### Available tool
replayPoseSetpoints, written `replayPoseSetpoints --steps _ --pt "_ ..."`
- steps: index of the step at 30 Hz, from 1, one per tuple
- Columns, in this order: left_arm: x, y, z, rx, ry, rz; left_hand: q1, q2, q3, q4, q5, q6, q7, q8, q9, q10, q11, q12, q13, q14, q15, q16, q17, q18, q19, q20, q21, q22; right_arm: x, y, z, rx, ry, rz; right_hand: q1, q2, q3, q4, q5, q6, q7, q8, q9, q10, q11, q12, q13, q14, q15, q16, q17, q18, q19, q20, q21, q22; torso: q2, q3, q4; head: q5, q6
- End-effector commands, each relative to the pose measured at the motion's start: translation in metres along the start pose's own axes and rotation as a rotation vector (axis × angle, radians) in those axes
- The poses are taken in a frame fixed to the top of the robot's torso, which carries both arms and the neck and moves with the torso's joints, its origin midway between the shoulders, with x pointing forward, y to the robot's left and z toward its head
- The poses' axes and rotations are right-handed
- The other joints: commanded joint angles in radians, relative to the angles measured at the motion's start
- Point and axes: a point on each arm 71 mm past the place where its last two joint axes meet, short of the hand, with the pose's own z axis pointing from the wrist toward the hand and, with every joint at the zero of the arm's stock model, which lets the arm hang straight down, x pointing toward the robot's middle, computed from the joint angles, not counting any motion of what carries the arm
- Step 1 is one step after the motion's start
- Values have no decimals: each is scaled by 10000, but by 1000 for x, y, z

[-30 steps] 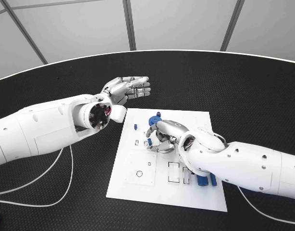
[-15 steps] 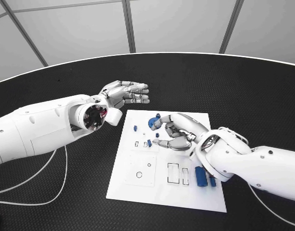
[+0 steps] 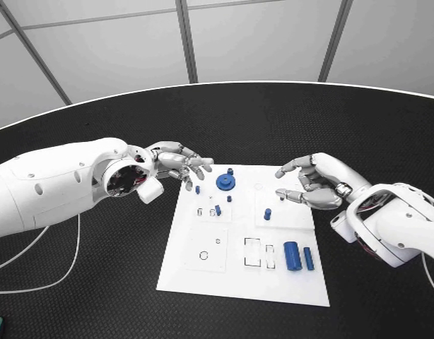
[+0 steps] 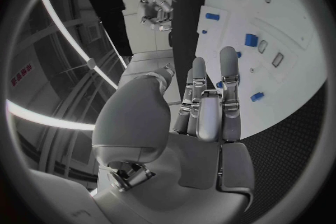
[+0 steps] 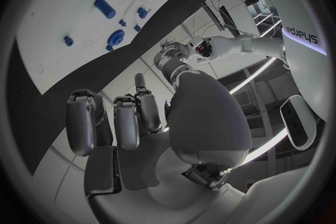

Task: Assemble the parts on the task board

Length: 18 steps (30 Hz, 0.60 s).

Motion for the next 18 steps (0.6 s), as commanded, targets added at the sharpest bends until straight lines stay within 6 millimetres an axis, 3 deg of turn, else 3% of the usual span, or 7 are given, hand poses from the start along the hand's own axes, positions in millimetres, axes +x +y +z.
replayPoseSetpoints --steps 1,2,8,9,11,15,18 --pt "2 5 1 -901 -98 1352 87 44 -111 20 11 -165 -82 309 250 -315 9 592 539 170 -9 207 299 46 324 -102 890 741 -10 -9 -4 252 -233 -115 -8 10 -1 78 54 79 -6 56 -9 -3 -63 48 1046 841 -41 -44 1824 38 480 -23 -47 1488 -122 88 10 -48 -91" --pt "2 5 1 -1065 -125 1663 88 123 -208 14 -10 -407 -104 717 552 -695 8 1337 1155 323 -42 437 749 -82 571 -121 1774 1834 -11 -10 -4 299 -278 -136 -11 -1 -5 84 61 101 -15 69 -10 -4 -71 41 1038 841 -48 -45 1823 41 476 -29 -57 1478 -132 91 10 -55 -102" --pt "11 6 7 -2021 -159 3068 -49 378 -236 27 -15 -784 -185 1552 1097 -1197 -90 2519 2016 664 -121 817 1646 -263 981 -185 2840 3209 -17 -17 -5 511 -424 -219 -11 -8 -4 95 98 135 -30 90 -12 6 -85 44 1038 836 -61 -55 1803 42 476 -39 -60 1477 -170 131 34 -161 -193" --pt "14 5 9 -2221 -122 3247 -123 435 -205 30 -12 -997 -195 1855 1283 -1411 -91 2931 2297 793 -131 1002 2091 -551 1723 -209 3899 4901 -18 -18 -5 557 -439 -232 -6 -12 0 99 130 145 -36 96 -16 5 -92 39 1031 837 -68 -54 1807 44 472 -46 -70 1468 -171 136 34 -175 -200" --pt "18 5 10 -2419 -90 3396 -156 446 -174 33 -10 -1152 -192 2080 1414 -1555 -94 3220 2484 818 -128 1043 2191 -595 1850 -215 4112 5197 -19 -19 -6 606 -452 -246 -4 -13 2 101 146 148 -38 98 -18 9 -95 42 1033 836 -70 -57 1802 43 475 -48 -65 1473 -162 126 35 -191 -207" --pt "26 3 13 -2768 -60 3597 -418 470 -136 28 -26 -1619 -246 3012 1923 -1889 -112 4428 3179 958 -135 1247 2671 -750 2174 -223 4706 6142 -20 -21 -6 695 -468 -267 -4 -13 2 101 146 148 -38 98 -18 9 -95 42 1033 836 -70 -57 1802 43 475 -48 -65 1473 -148 116 41 -210 -229" --pt "31 2 16 -3059 -95 3683 -777 535 -161 62 -4 -1806 -369 3896 2430 -1279 -244 6277 4824 995 -234 1294 2773 -798 2260 -298 4924 6480 -20 -22 -6 742 -469 -272 1 -15 11 109 199 160 -46 106 -25 13 -103 39 1029 837 -80 -57 1804 43 475 -58 -68 1472 -135 114 47 -235 -240"
